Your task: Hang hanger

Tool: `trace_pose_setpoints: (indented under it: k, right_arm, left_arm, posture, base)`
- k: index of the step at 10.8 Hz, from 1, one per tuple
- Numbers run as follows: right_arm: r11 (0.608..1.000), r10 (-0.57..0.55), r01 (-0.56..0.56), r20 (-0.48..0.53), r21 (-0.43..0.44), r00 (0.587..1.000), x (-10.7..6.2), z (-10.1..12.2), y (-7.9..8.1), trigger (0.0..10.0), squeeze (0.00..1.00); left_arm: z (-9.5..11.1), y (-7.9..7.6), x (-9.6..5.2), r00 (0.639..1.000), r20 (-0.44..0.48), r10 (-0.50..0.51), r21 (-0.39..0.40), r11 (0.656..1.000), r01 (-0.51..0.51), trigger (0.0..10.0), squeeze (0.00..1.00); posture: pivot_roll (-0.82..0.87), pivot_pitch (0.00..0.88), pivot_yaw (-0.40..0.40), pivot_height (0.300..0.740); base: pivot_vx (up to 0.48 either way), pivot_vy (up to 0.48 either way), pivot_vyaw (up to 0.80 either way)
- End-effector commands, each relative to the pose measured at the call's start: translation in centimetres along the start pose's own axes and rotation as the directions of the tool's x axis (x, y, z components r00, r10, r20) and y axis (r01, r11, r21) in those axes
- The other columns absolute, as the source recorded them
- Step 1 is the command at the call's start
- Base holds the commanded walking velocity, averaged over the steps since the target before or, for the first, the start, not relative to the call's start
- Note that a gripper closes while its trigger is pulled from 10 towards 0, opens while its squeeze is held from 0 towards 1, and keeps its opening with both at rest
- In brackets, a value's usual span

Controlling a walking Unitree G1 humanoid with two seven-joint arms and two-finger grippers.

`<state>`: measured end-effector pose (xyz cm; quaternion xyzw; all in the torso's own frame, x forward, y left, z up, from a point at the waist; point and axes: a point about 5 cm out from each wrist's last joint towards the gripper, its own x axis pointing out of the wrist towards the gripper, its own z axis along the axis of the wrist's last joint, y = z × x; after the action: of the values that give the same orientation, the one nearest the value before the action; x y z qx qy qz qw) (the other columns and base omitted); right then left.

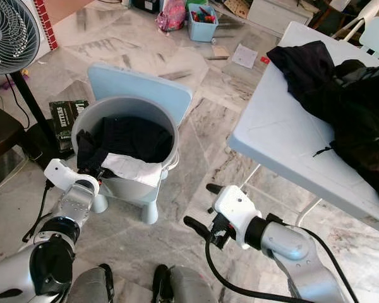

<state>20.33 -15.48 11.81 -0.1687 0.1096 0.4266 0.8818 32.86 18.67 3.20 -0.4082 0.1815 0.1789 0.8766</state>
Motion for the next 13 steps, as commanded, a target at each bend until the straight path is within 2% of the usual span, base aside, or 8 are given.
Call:
trace_pose_setpoints:
  k: [1, 3, 6, 7, 9, 11, 12, 13]
  right_arm:
    - [1.000, -0.005, 0.005, -0.007, -0.005, 1.000, -0.1, -0.1, 0.0, 10.0, 0.00]
    - [1.000, -0.006, 0.006, -0.004, -0.016, 1.000, -0.1, -0.1, -0.1, 10.0, 0.00]
    - [0.999, -0.021, 0.021, 0.004, -0.027, 1.000, 0.3, -0.1, -0.5, 10.0, 0.00]
    - [0.999, -0.021, 0.021, 0.007, -0.028, 1.000, 0.4, -0.1, -0.6, 10.0, 0.00]
    - [0.999, -0.026, 0.027, 0.016, -0.030, 1.000, 0.7, -0.1, -0.8, 10.0, 0.00]
    - [0.999, -0.031, 0.032, 0.032, -0.021, 0.999, 1.5, -0.2, -0.7, 10.0, 0.00]
    - [0.999, -0.034, 0.035, 0.046, -0.010, 0.998, 2.3, -0.3, -0.6, 10.0, 0.00]
    - [0.998, -0.055, 0.054, 0.079, 0.011, 0.995, 3.4, -0.1, -0.7, 10.0, 0.00]
  left_arm:
    - [-0.3, -0.6, 0.0, 1.000, -0.007, -0.023, -0.006, 1.000, 0.023, 0.0, 0.00]
    - [-0.2, -0.8, 0.0, 1.000, 0.005, -0.031, 0.011, 0.999, 0.031, 0.0, 0.00]
    - [-0.2, -1.4, -0.1, 0.997, 0.051, -0.058, 0.103, 0.993, 0.053, 0.0, 0.00]
    - [-0.3, -2.0, -0.3, 0.993, 0.056, -0.108, 0.195, 0.976, 0.095, 0.0, 0.00]
    - [0.0, -1.8, -0.3, 0.992, 0.071, -0.103, 0.224, 0.971, 0.085, 0.0, 0.00]
    - [1.5, -2.7, -0.6, 0.976, 0.144, -0.165, 0.357, 0.928, 0.105, 0.0, 0.00]
    - [2.3, -3.5, -0.8, 0.960, 0.164, -0.228, 0.453, 0.882, 0.132, 0.0, 0.00]
    - [4.0, -5.1, -1.1, 0.928, 0.171, -0.331, 0.560, 0.808, 0.185, 0.0, 0.00]
  posture:
    - [-0.24, 0.164, -0.213, 0.740]
    - [-0.23, 0.161, -0.212, 0.740]
    - [-0.22, 0.154, -0.207, 0.740]
    - [-0.22, 0.151, -0.205, 0.740]
    - [-0.21, 0.146, -0.197, 0.740]
    - [-0.17, 0.139, -0.183, 0.740]
    - [-0.14, 0.133, -0.172, 0.740]
    - [-0.11, 0.119, -0.152, 0.740]
  base:
    - [0.000, 0.000, 0.00]
    - [0.000, 0.000, 0.00]
    - [0.000, 0.000, 0.00]
    - [0.000, 0.000, 0.00]
    - [0.000, 0.000, 0.00]
    - [0.000, 0.000, 0.00]
    - [0.000, 0.000, 0.00]
    - [0.000, 0.000, 0.00]
